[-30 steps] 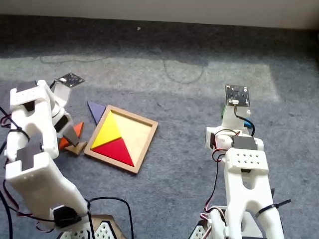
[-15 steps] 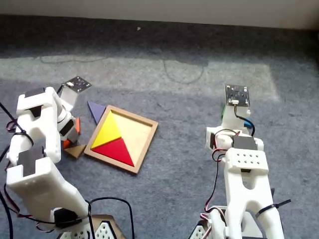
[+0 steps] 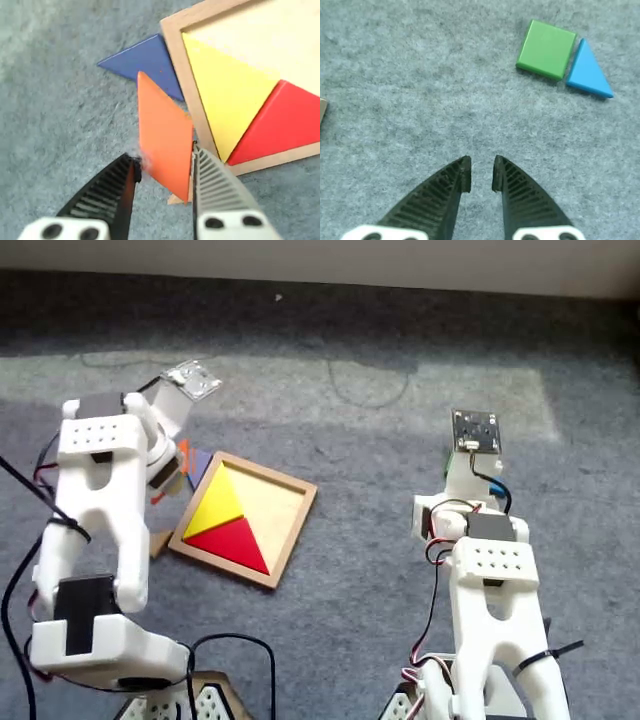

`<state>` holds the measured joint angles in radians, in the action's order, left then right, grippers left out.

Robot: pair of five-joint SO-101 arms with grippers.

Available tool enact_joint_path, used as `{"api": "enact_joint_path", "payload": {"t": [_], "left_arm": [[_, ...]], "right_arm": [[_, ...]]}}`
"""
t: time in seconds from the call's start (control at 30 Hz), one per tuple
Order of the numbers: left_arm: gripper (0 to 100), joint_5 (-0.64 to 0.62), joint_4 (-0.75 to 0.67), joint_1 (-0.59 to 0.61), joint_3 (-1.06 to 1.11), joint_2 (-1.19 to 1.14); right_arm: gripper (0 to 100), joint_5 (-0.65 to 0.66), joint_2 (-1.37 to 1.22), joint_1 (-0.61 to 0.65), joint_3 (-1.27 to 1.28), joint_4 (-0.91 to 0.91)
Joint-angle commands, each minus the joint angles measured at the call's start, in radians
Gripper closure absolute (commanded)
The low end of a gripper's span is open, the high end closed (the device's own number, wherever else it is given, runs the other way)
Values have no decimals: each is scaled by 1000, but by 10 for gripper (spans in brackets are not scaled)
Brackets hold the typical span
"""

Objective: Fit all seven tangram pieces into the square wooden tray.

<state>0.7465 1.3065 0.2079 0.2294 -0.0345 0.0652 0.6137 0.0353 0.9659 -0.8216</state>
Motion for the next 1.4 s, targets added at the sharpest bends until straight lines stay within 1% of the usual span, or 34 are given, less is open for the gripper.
{"api": "enact_joint_path", "payload": {"t": [0.0, 0.07, 0.13, 0.3, 0.37, 0.5, 0.6, 0.97, 1.07, 1.27, 1.37], "left_arm": [[954, 163, 12, -114, -12, 48], [954, 265, 12, -159, -8, 48], [952, 328, 11, -193, -12, 47], [949, 388, -61, -248, -8, 45], [921, 414, -60, -257, -7, 45], [828, 419, -68, -262, 25, 45], [785, 416, -77, -274, 61, 45], [776, 405, -80, -266, 68, 59], [776, 302, -80, -274, 71, 59], [776, 6, -81, -337, 71, 59], [776, -143, -89, -343, 65, 53]], "right_arm": [[918, 2, 24, -10, -4, 25], [918, 2, 24, -10, -4, 25], [918, 2, 24, -10, -4, 25], [918, 2, 24, -10, -4, 25], [918, 2, 24, -10, -4, 25], [918, 2, 24, -10, -4, 27], [918, 2, 24, -10, -2, 39], [918, 2, 25, -12, 22, 81], [918, 2, 25, -12, 22, 81], [918, 2, 25, -12, 22, 81], [917, 2, 25, -12, 22, 81]]}}
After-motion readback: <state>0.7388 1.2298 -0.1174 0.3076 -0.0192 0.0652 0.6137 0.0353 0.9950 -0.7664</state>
